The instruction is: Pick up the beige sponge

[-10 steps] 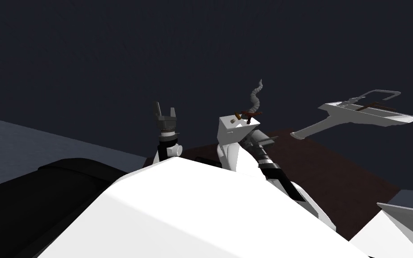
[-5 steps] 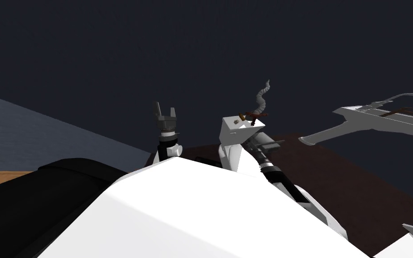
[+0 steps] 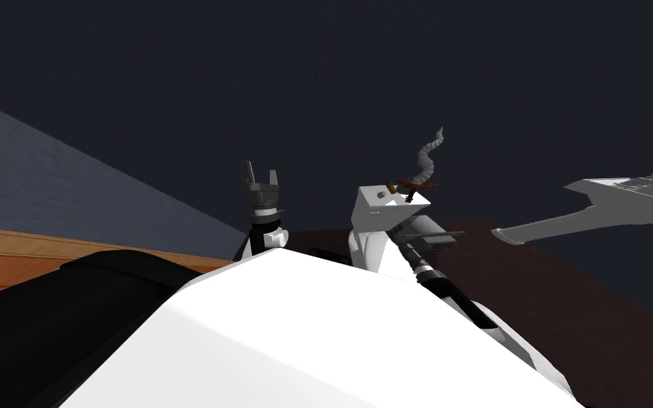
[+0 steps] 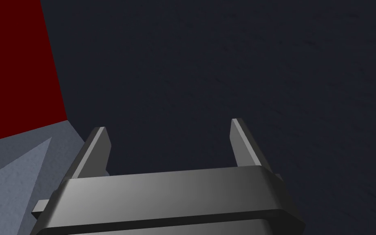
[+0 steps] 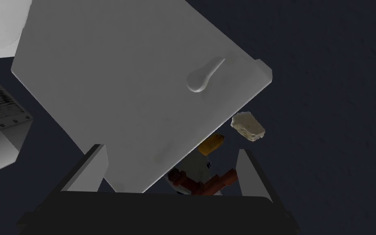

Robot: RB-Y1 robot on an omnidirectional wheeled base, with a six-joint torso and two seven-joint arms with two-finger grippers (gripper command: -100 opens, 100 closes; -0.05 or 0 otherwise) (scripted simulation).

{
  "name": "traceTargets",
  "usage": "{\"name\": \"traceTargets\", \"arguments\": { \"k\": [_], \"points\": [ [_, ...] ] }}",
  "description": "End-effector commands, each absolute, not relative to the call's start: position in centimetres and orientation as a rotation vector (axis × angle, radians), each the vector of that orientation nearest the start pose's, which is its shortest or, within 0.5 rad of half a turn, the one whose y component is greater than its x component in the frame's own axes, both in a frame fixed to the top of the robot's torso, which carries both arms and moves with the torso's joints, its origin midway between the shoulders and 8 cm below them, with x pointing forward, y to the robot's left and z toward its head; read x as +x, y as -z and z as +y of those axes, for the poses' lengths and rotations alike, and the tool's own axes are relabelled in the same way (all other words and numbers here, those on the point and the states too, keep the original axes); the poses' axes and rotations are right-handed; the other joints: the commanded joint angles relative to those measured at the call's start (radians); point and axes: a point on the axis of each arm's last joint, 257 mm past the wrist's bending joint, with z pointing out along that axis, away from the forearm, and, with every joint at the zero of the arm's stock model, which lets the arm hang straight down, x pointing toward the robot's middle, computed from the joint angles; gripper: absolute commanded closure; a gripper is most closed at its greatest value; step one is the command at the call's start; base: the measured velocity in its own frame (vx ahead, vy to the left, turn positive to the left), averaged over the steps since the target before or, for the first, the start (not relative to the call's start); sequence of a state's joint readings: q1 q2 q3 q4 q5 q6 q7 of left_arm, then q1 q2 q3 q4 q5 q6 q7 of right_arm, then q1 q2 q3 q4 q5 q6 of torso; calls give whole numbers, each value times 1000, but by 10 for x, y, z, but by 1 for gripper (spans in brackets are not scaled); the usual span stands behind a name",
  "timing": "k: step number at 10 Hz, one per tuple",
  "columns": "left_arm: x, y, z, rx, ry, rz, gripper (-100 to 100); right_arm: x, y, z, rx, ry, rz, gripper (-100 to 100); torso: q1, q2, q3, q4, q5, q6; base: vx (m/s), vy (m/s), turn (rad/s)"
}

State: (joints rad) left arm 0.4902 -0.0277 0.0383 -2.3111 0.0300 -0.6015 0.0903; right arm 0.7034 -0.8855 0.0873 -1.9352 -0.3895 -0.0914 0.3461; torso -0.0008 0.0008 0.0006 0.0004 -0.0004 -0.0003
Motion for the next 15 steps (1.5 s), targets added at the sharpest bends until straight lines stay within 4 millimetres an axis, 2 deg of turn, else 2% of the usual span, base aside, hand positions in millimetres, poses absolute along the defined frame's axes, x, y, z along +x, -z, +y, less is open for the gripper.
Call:
{"name": "traceTargets", "arguments": {
  "k": [1, 2, 3, 4, 5, 6, 7, 8, 9, 10, 11, 12, 13, 14, 15],
  "points": [
    [315, -59, 292, -600, 1398, 449, 0, 309, 311, -395, 724, -631, 1938, -100, 0, 0, 0, 0, 0, 0, -21, -4, 115],
    [315, -59, 292, -600, 1398, 449, 0, 291, 331, -409, 761, -589, 1994, -100, 0, 0, 0, 0, 0, 1, -29, -3, 263],
    [315, -59, 292, -600, 1398, 449, 0, 291, 330, -412, 739, -578, 2009, -100, 0, 0, 0, 0, 0, 0, -32, -15, 133],
    [315, -59, 292, -600, 1398, 449, 0, 272, 348, -429, 763, -525, 2073, -100, -1, 0, 0, 0, 0, 1, -39, -19, 207],
    [315, -59, 292, -600, 1398, 449, 0, 272, 347, -431, 752, -520, 2079, -100, -1, 1, 0, 0, 0, 0, -29, -13, 136],
    [315, -59, 292, -600, 1398, 449, 0, 251, 364, -448, 784, -467, 2135, -100, -1, 0, 0, 0, 0, 1, -34, -6, 299],
    [315, -59, 292, -600, 1398, 449, 0, 252, 362, -451, 763, -456, 2148, -100, -1, 0, 0, 0, 0, 0, -26, -15, 133],
    [315, -59, 292, -600, 1398, 449, 0, 230, 378, -468, 800, -403, 2197, -100, -1, 0, 0, 0, 0, 1, -31, -14, 259],
    [315, -59, 292, -600, 1398, 449, 0, 232, 375, -472, 773, -389, 2213, -100, -1, 0, 0, 0, 0, 0, -28, -17, 156],
    [315, -59, 292, -600, 1398, 449, 0, 209, 387, -491, 796, -328, 2266, -100, -1, 0, 0, 0, 0, 1, -38, -9, 255],
    [315, -59, 292, -600, 1398, 449, 0, 211, 384, -495, 773, -316, 2278, -100, -1, 0, 0, 0, 0, 0, -37, -16, 141],
    [315, -59, 292, -600, 1398, 449, 0, 188, 394, -515, 796, -253, 2328, -100, -1, 0, 0, 0, 0, 1, -40, -24, 360],
    [315, -59, 292, -600, 1398, 449, 0, 190, 390, -519, 772, -240, 2339, -100, -2, 0, 0, 0, 0, 0, -35, -35, 136],
    [315, -59, 292, -600, 1398, 449, 0, 168, 397, -539, 785, -172, 2388, -100, -2, 0, 0, 0, -1, 1, -47, -23, 272],
    [315, -59, 292, -600, 1398, 449, 0, 170, 394, -542, 766, -162, 2397, -100, -2, 1, 0, 0, 0, 0, -42, -22, 157]
  ]
}}
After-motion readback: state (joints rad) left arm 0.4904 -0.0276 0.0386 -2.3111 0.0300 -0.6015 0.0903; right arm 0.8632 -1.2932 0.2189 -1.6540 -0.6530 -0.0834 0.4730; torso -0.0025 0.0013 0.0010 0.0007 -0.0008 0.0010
